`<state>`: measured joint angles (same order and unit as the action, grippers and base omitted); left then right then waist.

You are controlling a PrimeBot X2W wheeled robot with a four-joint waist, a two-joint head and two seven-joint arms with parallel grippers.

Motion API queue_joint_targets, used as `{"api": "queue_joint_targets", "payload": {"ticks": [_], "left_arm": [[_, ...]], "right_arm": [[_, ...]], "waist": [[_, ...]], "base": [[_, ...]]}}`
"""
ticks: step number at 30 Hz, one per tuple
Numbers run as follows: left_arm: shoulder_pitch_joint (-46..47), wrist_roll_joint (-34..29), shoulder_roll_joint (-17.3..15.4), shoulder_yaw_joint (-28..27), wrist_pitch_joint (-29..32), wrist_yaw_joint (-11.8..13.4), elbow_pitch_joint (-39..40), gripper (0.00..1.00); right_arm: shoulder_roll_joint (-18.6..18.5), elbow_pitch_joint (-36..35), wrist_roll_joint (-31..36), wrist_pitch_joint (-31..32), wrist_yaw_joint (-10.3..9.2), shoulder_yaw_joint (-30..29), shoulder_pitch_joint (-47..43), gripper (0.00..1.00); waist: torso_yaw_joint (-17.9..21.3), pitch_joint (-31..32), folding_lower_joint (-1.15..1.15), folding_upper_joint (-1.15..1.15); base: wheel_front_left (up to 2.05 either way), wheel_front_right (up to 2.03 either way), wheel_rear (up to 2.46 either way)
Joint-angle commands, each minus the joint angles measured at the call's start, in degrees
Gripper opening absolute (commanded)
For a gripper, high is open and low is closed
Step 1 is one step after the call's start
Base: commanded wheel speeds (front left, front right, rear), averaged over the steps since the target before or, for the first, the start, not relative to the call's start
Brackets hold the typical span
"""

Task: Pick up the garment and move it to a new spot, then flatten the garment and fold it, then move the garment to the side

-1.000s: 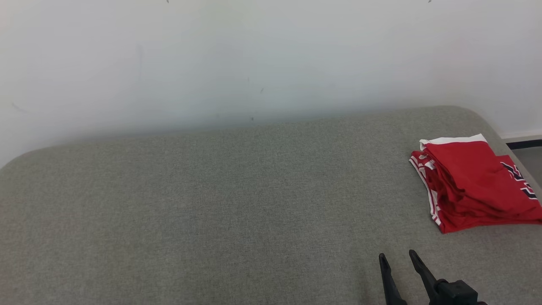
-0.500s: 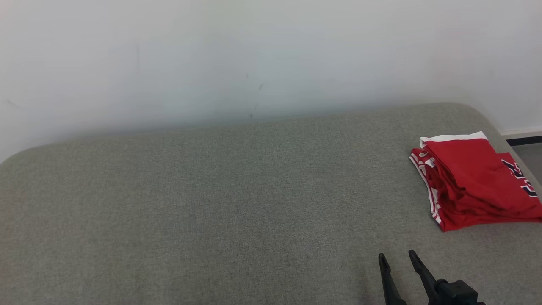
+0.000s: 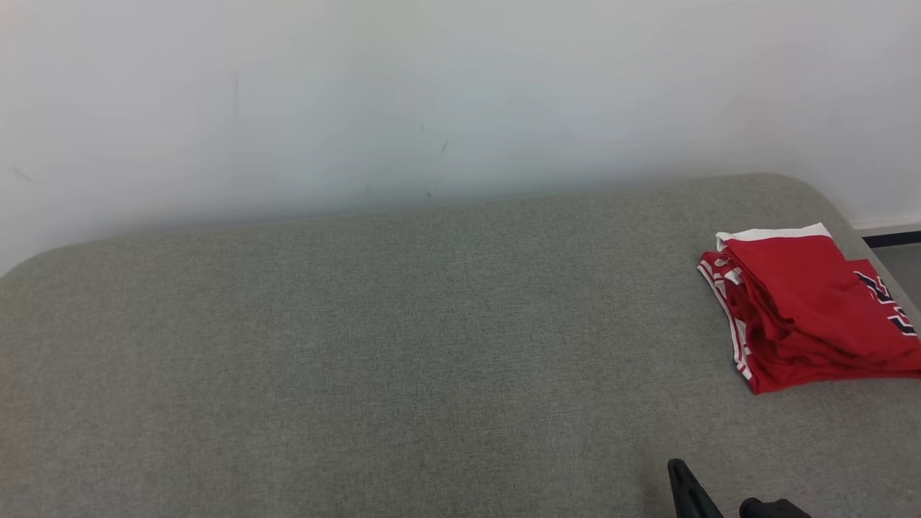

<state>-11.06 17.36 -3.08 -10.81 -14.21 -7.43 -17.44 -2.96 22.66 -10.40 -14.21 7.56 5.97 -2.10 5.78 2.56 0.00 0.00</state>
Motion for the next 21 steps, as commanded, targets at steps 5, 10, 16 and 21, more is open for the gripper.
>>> {"api": "queue_joint_targets", "payload": {"ticks": [5, 10, 16, 21], "left_arm": [[2.14, 6.65, -0.28, 0.11, 1.85, -0.01, 0.85, 0.00], [3.16, 11.56, -0.25, 0.51, 3.10, -0.01, 1.18, 0.00], [4.36, 17.09, -0.22, 0.90, 4.57, -0.01, 1.48, 0.00], [5.16, 20.57, -0.20, 1.12, 5.50, -0.02, 1.63, 0.00]], "right_arm": [[-0.34, -1.66, -7.70, 1.36, -0.01, -0.76, 1.51, 0.00], [-0.56, -2.15, -13.28, 2.52, -0.01, -1.31, 2.07, 0.00], [-0.76, -2.75, -19.50, 3.83, -0.02, -1.96, 2.66, 0.00], [-0.87, -3.14, -23.41, 4.68, -0.02, -2.39, 3.03, 0.00]], "waist": [[-0.27, -0.13, 0.00, 0.00], [-0.50, -0.24, 0.00, 0.00], [-0.78, -0.37, 0.00, 0.00], [-0.97, -0.46, 0.00, 0.00]], "base": [[0.00, 0.00, 0.00], [0.00, 0.00, 0.00], [0.00, 0.00, 0.00], [0.00, 0.00, 0.00]]}}
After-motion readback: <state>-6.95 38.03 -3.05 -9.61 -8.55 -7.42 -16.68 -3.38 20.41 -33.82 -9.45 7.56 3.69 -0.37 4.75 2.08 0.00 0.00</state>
